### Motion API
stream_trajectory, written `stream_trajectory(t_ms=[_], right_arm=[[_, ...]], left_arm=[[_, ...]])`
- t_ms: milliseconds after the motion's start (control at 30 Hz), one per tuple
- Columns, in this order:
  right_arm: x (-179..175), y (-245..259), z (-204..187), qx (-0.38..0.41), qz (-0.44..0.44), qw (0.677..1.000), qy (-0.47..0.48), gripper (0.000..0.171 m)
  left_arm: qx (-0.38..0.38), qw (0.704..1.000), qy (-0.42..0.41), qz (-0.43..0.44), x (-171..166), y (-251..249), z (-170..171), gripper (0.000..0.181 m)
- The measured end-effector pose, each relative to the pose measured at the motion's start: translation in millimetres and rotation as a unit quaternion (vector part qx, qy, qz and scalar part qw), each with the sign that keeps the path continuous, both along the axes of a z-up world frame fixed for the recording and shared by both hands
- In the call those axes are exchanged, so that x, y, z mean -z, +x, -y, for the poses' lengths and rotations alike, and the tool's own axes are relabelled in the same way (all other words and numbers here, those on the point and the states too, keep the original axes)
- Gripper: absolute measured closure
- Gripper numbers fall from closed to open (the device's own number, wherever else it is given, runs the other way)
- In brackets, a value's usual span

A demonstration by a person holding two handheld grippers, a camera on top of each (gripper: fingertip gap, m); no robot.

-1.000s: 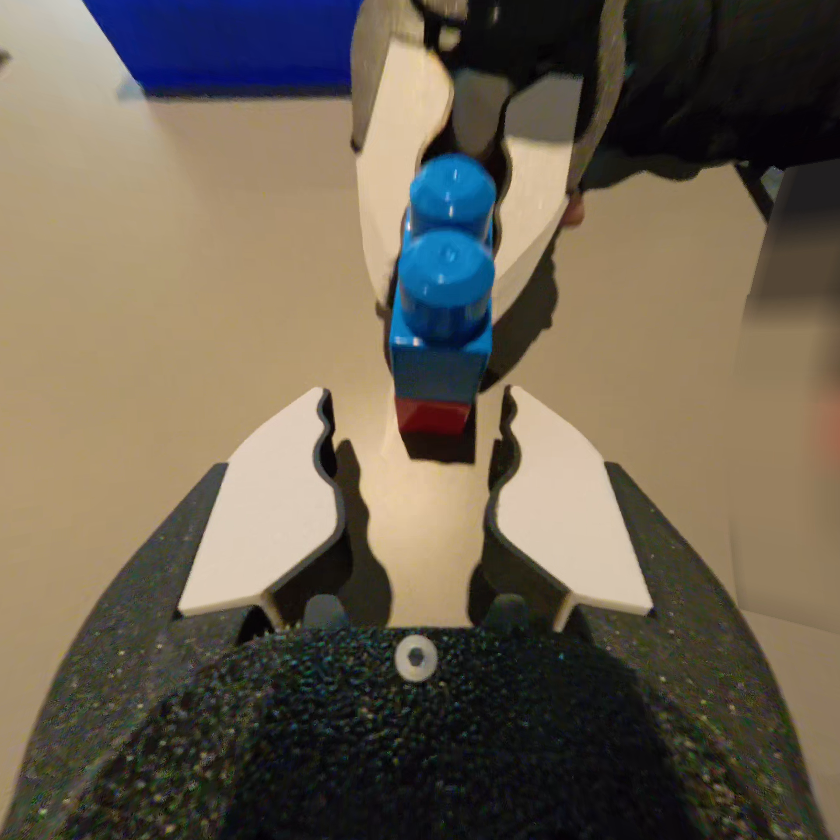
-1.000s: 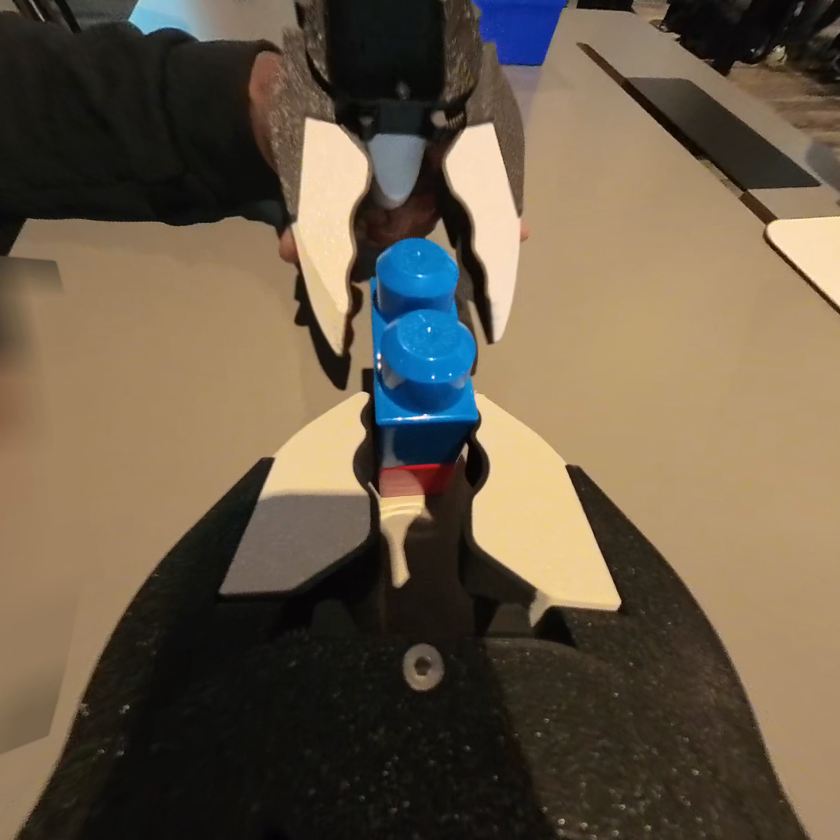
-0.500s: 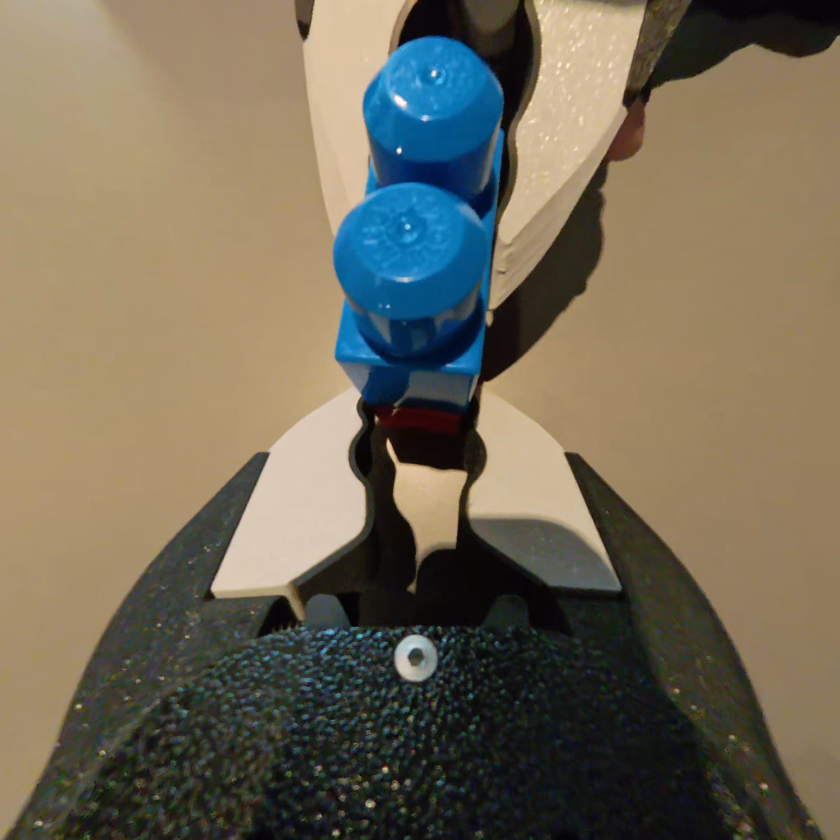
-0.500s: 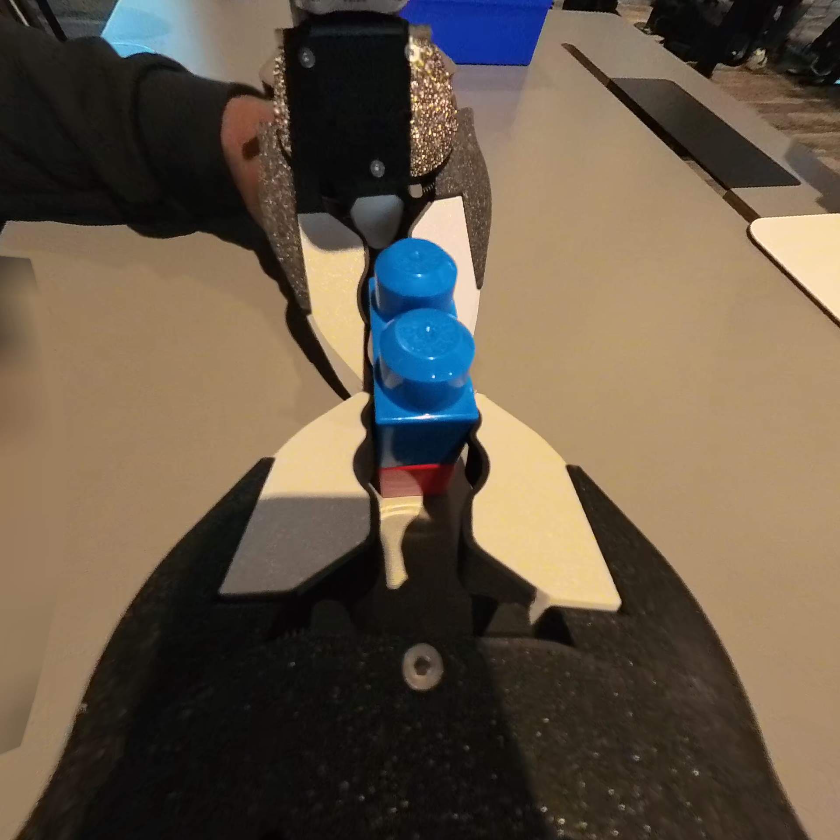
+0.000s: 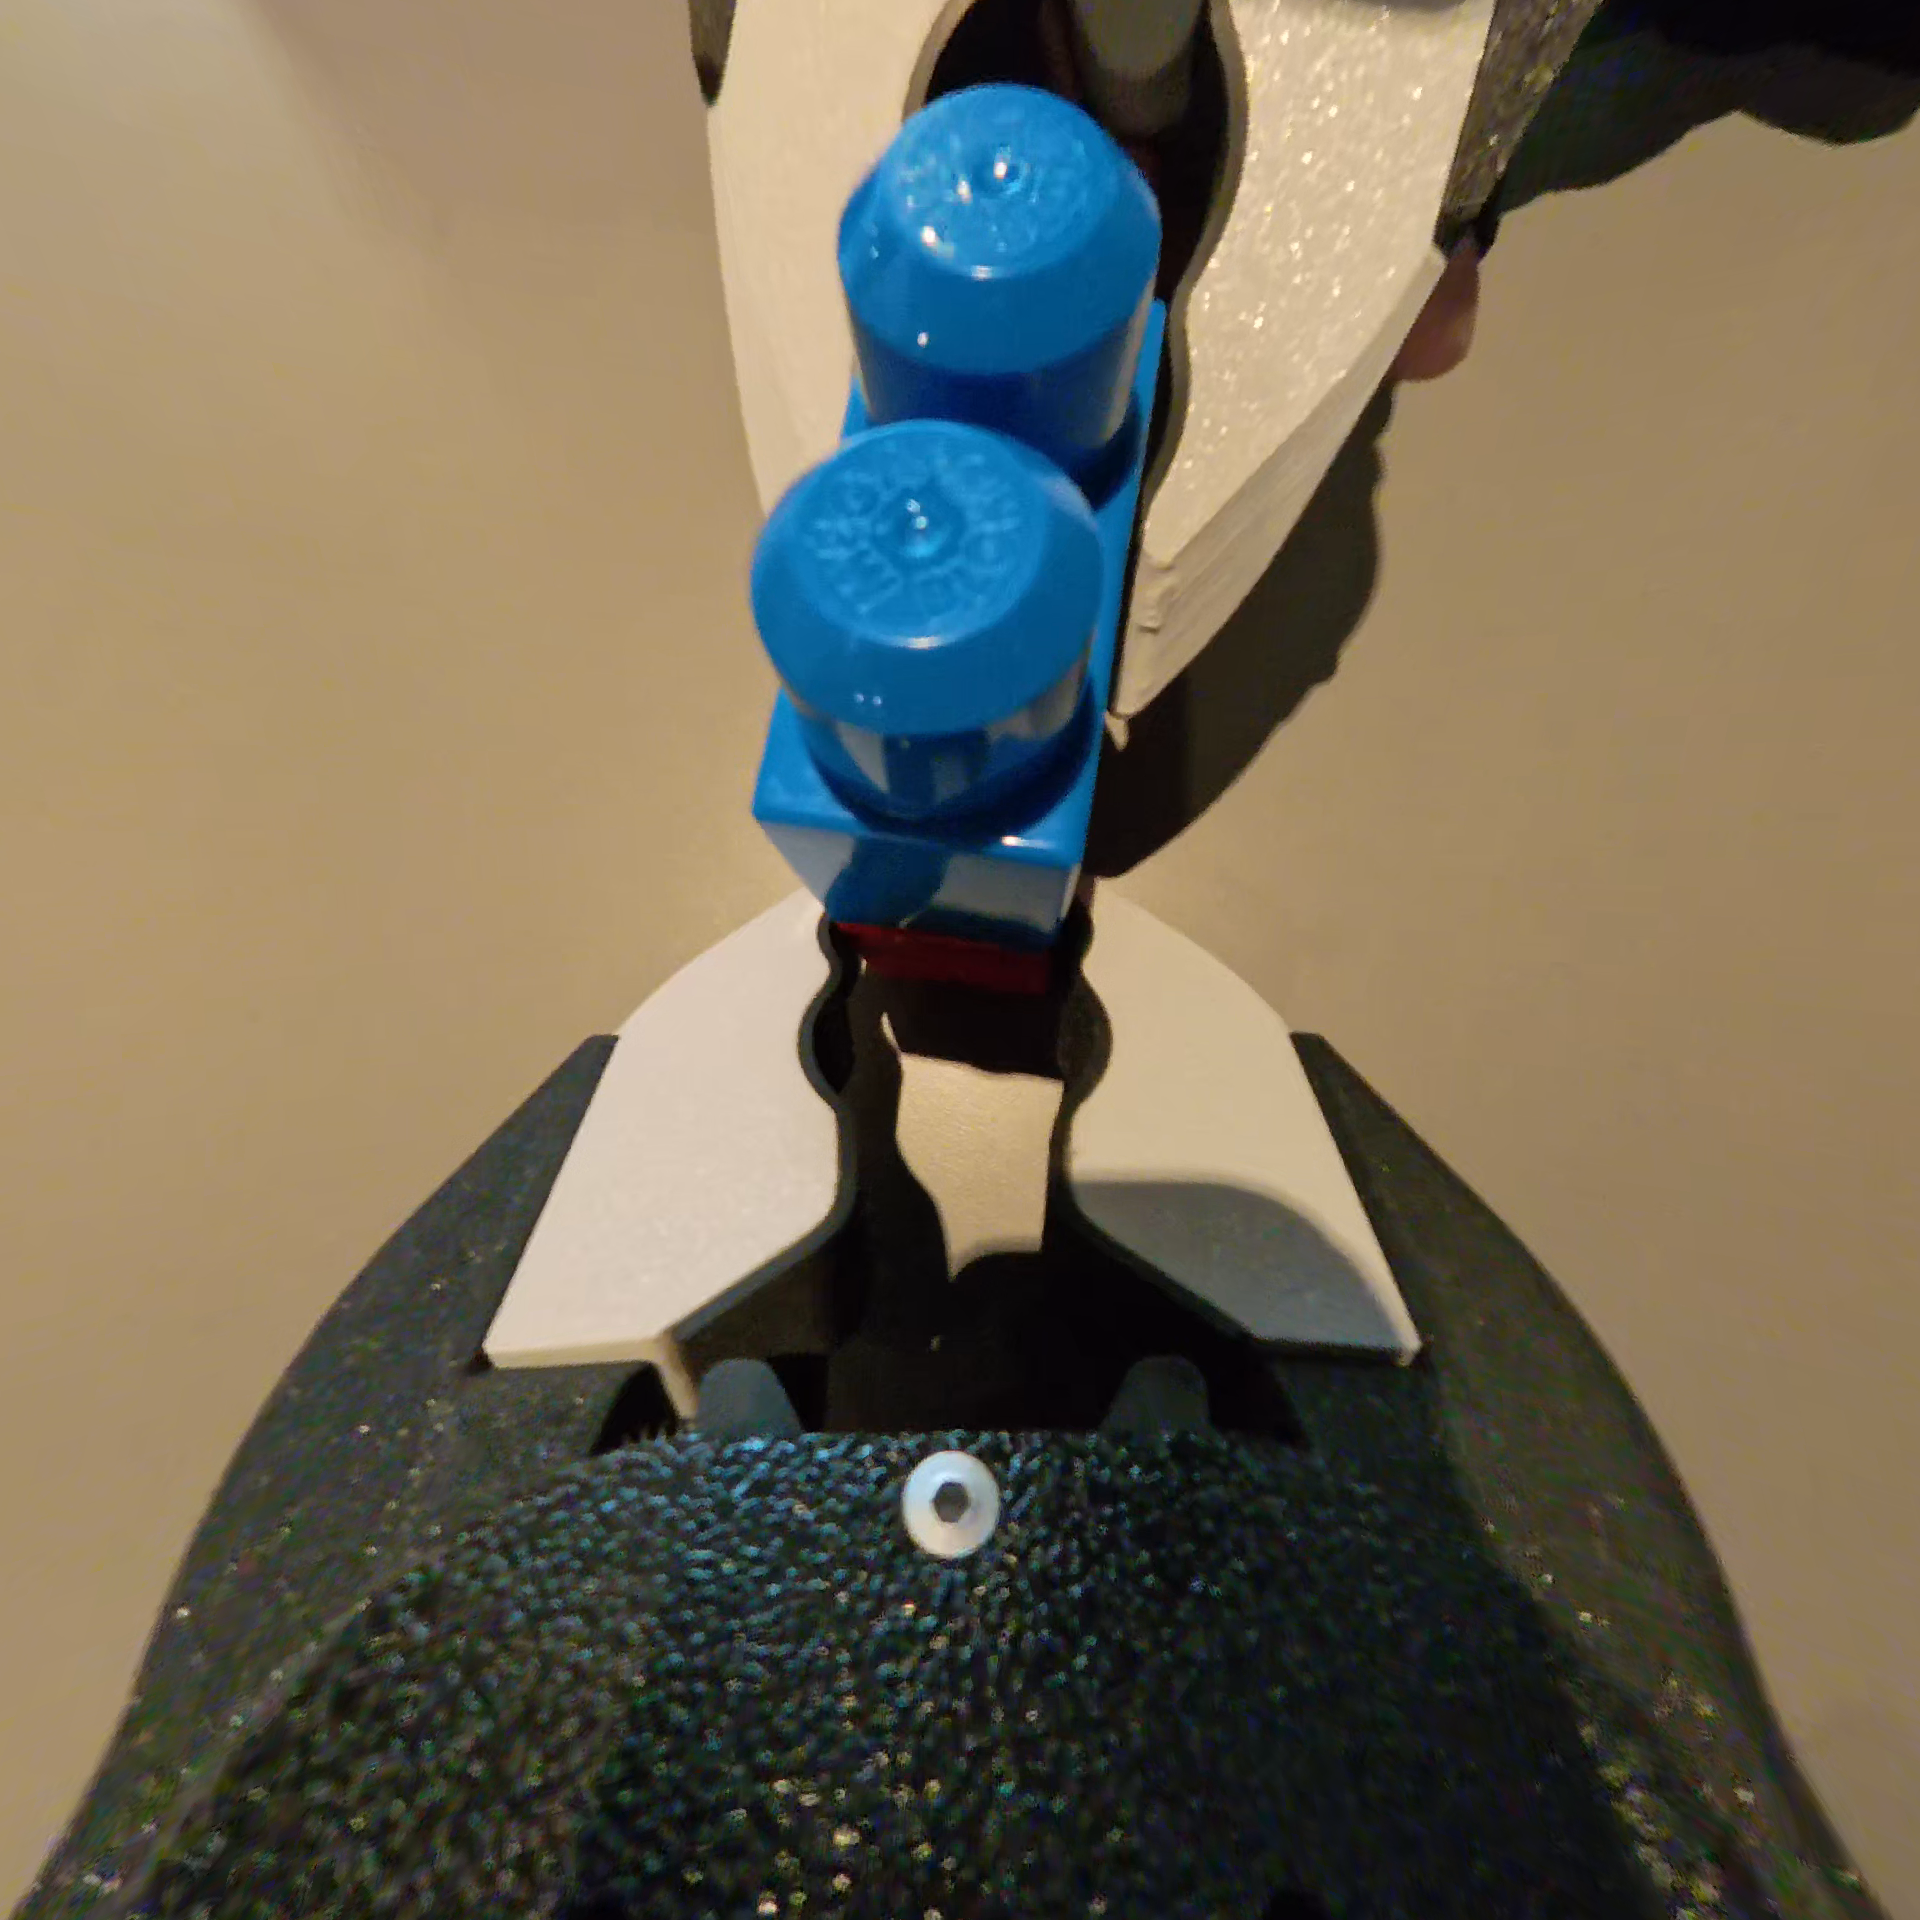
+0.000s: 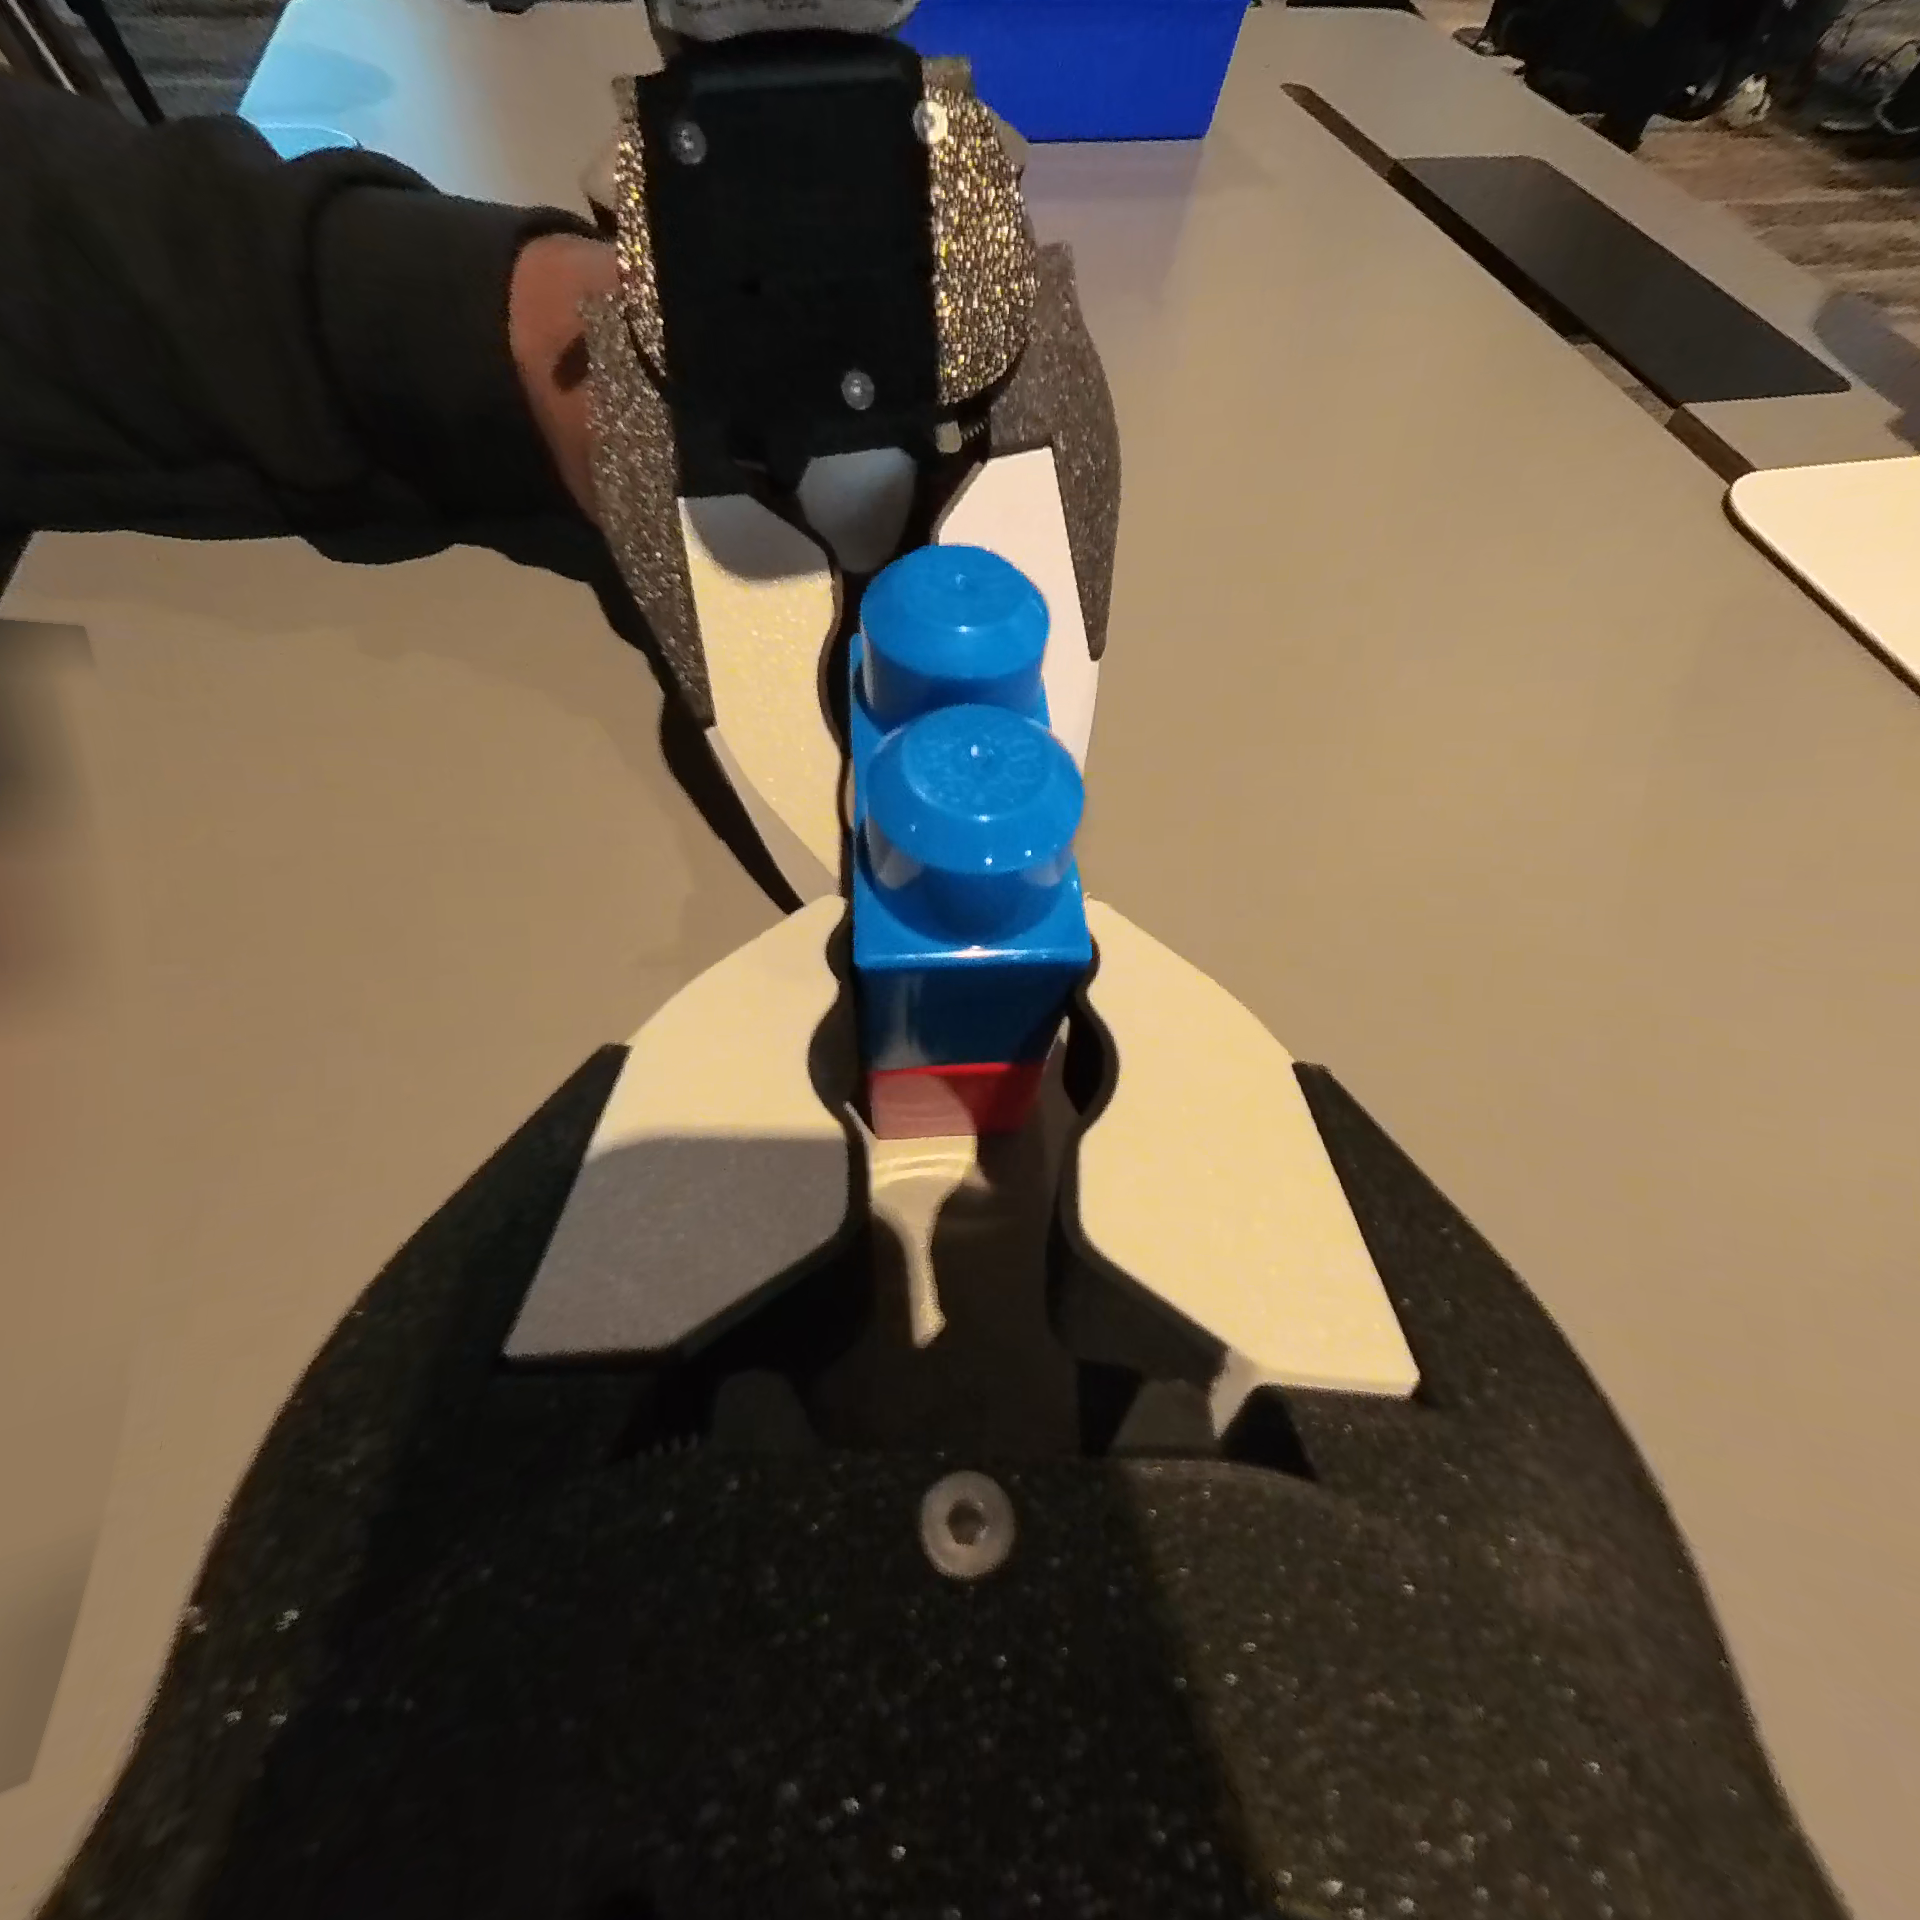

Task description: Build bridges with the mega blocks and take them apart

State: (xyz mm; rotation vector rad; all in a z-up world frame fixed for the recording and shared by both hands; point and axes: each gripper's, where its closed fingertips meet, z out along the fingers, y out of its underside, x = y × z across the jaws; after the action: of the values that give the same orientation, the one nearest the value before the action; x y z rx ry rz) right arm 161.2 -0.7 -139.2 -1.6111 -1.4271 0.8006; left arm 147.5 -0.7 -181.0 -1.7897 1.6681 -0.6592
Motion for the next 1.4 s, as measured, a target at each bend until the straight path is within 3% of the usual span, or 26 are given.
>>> stream_trajectory(t_ms=[667,700,767,867,967,1133,1400], right_arm=[[1,-1,2,-0.012,0.000,1.000,-0.008,0.134],[2,-1,2,-0.011,0.005,1.000,-0.003,0.132],[6,-1,3,-0.013,0.020,1.000,0.001,0.107],[6,2,6,-0.019,0.024,1.000,0.006,0.099],[15,8,3,-0.012,0.060,0.998,0.013,0.106],[21,6,4,-0.011,0.084,0.996,0.021,0.133],[21,6,8,-0.026,0.080,0.996,0.006,0.135]], left_arm=[[0.007,1.000,-0.005,-0.001,0,0,2,0.145],[0.008,1.000,-0.006,0.000,0,0,2,0.145],[0.010,1.000,-0.011,-0.009,2,-1,3,0.145],[0.012,1.000,-0.021,-0.015,3,-4,4,0.143],[0.010,0.999,-0.031,-0.008,2,-9,4,0.145],[0.015,1.000,-0.023,0.000,-1,-6,5,0.146],[0.024,1.000,-0.015,-0.007,0,-6,8,0.147]])
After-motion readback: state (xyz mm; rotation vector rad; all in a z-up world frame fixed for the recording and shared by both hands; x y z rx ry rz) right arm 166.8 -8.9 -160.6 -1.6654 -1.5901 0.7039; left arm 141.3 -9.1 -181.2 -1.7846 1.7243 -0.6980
